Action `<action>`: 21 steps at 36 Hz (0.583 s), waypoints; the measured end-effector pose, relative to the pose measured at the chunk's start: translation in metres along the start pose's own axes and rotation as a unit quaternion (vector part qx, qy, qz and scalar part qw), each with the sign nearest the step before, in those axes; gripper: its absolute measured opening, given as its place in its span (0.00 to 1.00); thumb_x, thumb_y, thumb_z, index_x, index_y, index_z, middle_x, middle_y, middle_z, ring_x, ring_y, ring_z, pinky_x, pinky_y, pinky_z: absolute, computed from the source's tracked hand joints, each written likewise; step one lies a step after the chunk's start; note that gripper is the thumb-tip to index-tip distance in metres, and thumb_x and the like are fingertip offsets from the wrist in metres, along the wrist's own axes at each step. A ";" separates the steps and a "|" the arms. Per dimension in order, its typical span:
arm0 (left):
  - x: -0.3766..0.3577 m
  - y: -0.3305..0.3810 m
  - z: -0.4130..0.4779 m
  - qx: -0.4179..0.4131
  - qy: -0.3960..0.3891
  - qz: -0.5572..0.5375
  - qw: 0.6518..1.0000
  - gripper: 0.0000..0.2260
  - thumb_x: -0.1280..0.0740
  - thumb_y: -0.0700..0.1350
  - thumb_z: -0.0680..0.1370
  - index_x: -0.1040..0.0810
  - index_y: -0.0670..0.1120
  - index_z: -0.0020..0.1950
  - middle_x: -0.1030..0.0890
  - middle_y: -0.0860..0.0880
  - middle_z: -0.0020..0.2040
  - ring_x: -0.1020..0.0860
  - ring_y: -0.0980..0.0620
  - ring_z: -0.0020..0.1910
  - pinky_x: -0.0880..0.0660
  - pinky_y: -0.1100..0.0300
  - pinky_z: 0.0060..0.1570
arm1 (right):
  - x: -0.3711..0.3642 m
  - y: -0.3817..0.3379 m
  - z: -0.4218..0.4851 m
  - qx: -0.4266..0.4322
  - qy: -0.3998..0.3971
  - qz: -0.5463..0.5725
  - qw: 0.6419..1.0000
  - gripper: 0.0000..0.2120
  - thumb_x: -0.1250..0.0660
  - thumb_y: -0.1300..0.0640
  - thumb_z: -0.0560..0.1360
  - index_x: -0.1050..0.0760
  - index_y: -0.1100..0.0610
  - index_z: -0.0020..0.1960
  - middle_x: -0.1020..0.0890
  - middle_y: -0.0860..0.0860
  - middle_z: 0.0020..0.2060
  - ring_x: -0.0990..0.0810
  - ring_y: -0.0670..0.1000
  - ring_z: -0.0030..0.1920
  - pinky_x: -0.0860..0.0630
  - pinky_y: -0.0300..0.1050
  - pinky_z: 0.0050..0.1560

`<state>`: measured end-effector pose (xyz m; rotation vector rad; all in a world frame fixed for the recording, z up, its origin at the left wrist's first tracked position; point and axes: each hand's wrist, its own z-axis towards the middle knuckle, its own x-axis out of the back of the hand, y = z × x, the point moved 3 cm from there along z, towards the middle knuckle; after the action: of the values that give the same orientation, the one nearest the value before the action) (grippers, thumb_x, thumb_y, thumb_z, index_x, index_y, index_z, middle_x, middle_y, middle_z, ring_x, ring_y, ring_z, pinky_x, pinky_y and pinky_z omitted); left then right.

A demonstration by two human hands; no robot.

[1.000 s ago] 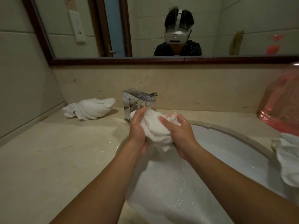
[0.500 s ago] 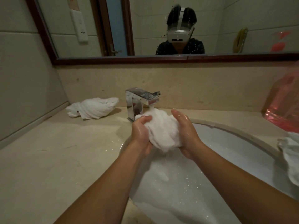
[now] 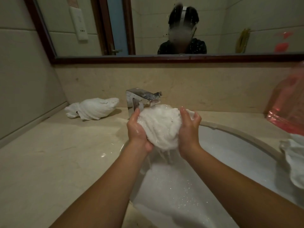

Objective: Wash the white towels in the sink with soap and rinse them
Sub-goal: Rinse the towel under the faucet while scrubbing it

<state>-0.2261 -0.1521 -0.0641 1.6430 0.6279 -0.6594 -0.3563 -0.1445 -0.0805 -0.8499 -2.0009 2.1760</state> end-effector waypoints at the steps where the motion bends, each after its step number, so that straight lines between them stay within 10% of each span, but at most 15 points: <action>1: 0.001 0.001 0.001 -0.004 -0.002 -0.011 1.000 0.26 0.44 0.59 0.85 0.14 0.41 0.59 0.14 0.36 0.59 0.15 0.36 0.57 0.22 0.46 0.61 | 0.000 0.004 0.002 -0.028 0.010 0.013 0.999 0.42 0.28 0.29 0.66 0.35 0.45 0.74 0.21 0.53 0.65 0.18 0.57 0.62 0.20 0.61 0.65; 10: 0.014 0.014 0.006 -0.037 0.002 -0.049 0.998 0.28 0.43 0.56 0.85 0.22 0.38 0.73 0.20 0.33 0.69 0.21 0.34 0.69 0.28 0.43 0.73 | -0.011 0.026 -0.004 -0.173 -0.173 0.089 0.965 0.39 0.41 0.28 0.80 0.19 0.61 0.69 0.16 0.63 0.63 0.16 0.62 0.64 0.25 0.59 0.72; 15: 0.009 0.011 0.005 -0.030 -0.003 -0.008 1.000 0.29 0.44 0.61 0.85 0.19 0.40 0.69 0.17 0.34 0.64 0.18 0.34 0.64 0.25 0.42 0.68 | -0.014 0.015 0.005 -0.104 -0.096 0.074 0.987 0.45 0.20 0.27 0.62 0.21 0.53 0.70 0.15 0.58 0.62 0.14 0.62 0.61 0.19 0.63 0.63; 21: -0.002 0.001 -0.005 0.040 -0.026 0.114 0.992 0.36 0.44 0.71 0.81 0.16 0.42 0.66 0.14 0.36 0.60 0.15 0.35 0.60 0.22 0.41 0.65 | 0.001 0.002 0.009 -0.027 -0.047 0.043 0.998 0.26 0.19 0.37 0.66 0.20 0.51 0.55 0.13 0.55 0.54 0.13 0.58 0.55 0.17 0.64 0.60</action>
<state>-0.2267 -0.1479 -0.0610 1.7347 0.3736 -0.5645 -0.3608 -0.1524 -0.0829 -0.8724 -2.1144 2.2563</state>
